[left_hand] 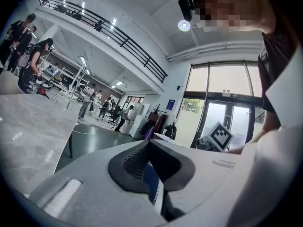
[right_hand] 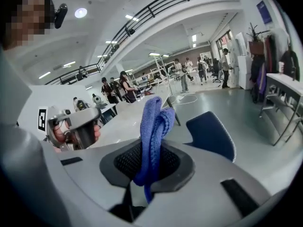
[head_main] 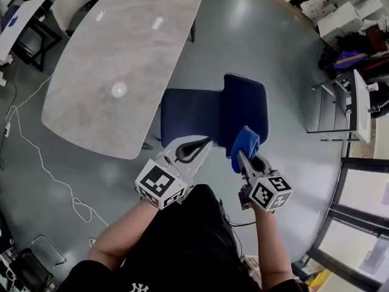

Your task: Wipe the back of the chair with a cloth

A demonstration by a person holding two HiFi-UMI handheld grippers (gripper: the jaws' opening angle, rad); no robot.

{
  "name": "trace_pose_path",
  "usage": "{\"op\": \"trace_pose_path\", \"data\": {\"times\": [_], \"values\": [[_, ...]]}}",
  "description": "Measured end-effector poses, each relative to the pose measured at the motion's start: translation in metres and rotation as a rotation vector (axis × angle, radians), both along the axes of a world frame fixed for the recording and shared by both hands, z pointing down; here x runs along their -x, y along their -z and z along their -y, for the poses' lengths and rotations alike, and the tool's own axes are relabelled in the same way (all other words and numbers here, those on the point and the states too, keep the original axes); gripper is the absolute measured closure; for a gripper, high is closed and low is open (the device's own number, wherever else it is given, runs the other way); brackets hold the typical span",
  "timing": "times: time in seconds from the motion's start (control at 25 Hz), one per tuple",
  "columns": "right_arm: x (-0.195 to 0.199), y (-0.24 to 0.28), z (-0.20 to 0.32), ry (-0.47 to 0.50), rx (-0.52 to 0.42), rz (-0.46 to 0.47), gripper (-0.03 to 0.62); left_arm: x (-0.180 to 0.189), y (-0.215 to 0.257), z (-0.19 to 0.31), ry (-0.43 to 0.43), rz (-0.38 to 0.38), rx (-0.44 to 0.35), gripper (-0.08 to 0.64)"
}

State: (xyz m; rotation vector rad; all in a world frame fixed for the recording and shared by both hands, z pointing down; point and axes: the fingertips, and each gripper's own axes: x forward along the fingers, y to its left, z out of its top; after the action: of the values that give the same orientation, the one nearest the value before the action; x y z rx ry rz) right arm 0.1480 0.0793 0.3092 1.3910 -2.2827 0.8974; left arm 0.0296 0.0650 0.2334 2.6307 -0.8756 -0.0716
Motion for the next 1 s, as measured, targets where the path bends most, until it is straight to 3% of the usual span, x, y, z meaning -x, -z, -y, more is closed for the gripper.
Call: {"op": "trace_pose_path", "data": {"times": [0.16, 0.4, 0.48, 0.56, 0.72, 0.92, 1.0], "values": [[-0.031, -0.013, 0.031, -0.003, 0.033, -0.095, 0.528, -0.012, -0.019, 0.021, -0.036, -0.038, 0.050, 0.552], [-0.045, -0.058, 0.082, 0.076, 0.103, -0.103, 0.528, -0.046, -0.046, 0.060, -0.059, -0.067, 0.061, 0.552], [-0.038, -0.083, 0.094, 0.181, 0.140, -0.141, 0.528, -0.049, -0.057, 0.070, -0.042, -0.059, 0.076, 0.552], [-0.025, -0.102, 0.106, 0.351, 0.166, -0.204, 0.528, -0.046, -0.066, 0.082, -0.002, -0.044, 0.107, 0.552], [-0.020, -0.115, 0.154, 0.659, 0.132, -0.361, 0.528, -0.055, -0.081, 0.118, 0.074, -0.022, 0.146, 0.552], [-0.021, -0.148, 0.192, 0.855, 0.079, -0.563, 0.528, -0.057, -0.127, 0.158, 0.162, -0.013, 0.174, 0.552], [-0.027, -0.158, 0.202, 0.901, 0.054, -0.692, 0.526, -0.054, -0.144, 0.167, 0.176, -0.008, 0.175, 0.552]]}}
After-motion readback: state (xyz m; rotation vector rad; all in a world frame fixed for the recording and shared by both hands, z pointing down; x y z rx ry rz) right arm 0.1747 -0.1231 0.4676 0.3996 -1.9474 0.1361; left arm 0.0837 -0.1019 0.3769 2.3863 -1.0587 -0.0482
